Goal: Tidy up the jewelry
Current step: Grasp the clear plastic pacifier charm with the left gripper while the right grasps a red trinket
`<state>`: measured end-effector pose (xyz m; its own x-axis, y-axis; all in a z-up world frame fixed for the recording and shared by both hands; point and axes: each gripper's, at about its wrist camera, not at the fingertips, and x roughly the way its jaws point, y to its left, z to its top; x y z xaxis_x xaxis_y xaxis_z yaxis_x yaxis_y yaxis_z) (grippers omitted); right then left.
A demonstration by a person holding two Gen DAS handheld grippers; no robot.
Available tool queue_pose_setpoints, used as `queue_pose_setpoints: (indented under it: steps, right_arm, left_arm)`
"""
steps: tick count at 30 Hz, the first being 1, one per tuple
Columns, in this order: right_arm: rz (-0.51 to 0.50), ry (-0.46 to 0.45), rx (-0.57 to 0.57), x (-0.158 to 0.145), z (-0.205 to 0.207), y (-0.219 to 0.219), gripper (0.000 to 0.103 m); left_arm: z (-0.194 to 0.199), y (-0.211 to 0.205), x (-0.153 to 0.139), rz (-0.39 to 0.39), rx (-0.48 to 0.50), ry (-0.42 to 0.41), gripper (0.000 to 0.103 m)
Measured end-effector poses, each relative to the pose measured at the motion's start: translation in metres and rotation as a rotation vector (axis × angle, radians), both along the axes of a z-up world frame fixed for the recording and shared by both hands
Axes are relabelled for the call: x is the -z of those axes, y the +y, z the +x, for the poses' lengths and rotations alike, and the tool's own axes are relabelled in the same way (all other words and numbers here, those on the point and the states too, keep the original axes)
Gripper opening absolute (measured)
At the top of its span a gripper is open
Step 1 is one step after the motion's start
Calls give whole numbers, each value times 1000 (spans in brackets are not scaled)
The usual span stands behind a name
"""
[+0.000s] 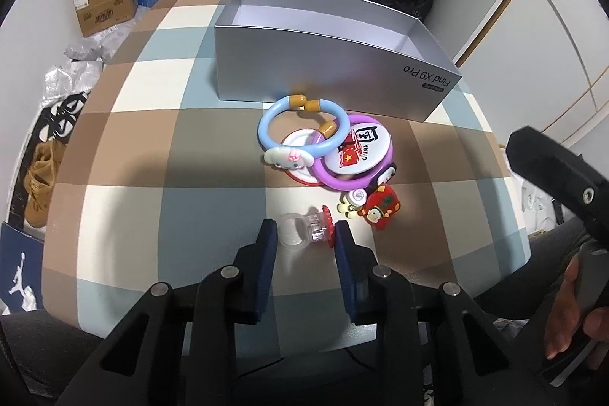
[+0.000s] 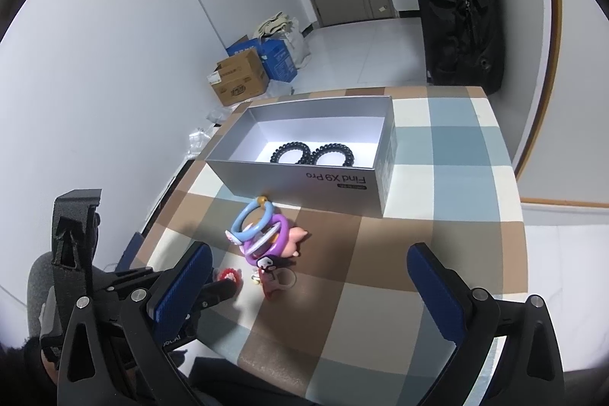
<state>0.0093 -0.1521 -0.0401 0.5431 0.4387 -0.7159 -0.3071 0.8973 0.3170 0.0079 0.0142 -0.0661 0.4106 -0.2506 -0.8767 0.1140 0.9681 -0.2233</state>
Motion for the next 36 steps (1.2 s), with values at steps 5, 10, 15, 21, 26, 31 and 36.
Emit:
queue_pose_setpoints:
  steps: [5, 10, 15, 21, 26, 31, 36]
  right_arm:
    - [1, 9, -4, 1, 0, 1, 103]
    - [2, 43, -18, 5, 1, 1, 103]
    - [-3, 86, -43, 14, 2, 4, 99]
    - [-24, 127, -101, 24, 1, 15, 92]
    - [-29, 187, -168, 38, 1, 28, 82]
    - [-77, 199, -190, 47, 2, 40, 75]
    - [-84, 204, -174, 50, 9, 43, 63]
  left_arm:
    - [4, 5, -3, -23, -19, 0, 24]
    - [5, 18, -15, -89, -60, -22, 24]
    - [8, 27, -23, -152, -97, -39, 24]
    - [14, 36, -33, -207, -117, -71, 24]
    - [17, 44, -36, -247, -129, -80, 24]
    - [21, 47, -36, -256, -123, -60, 24]
    - [22, 51, -36, -276, -123, -52, 24]
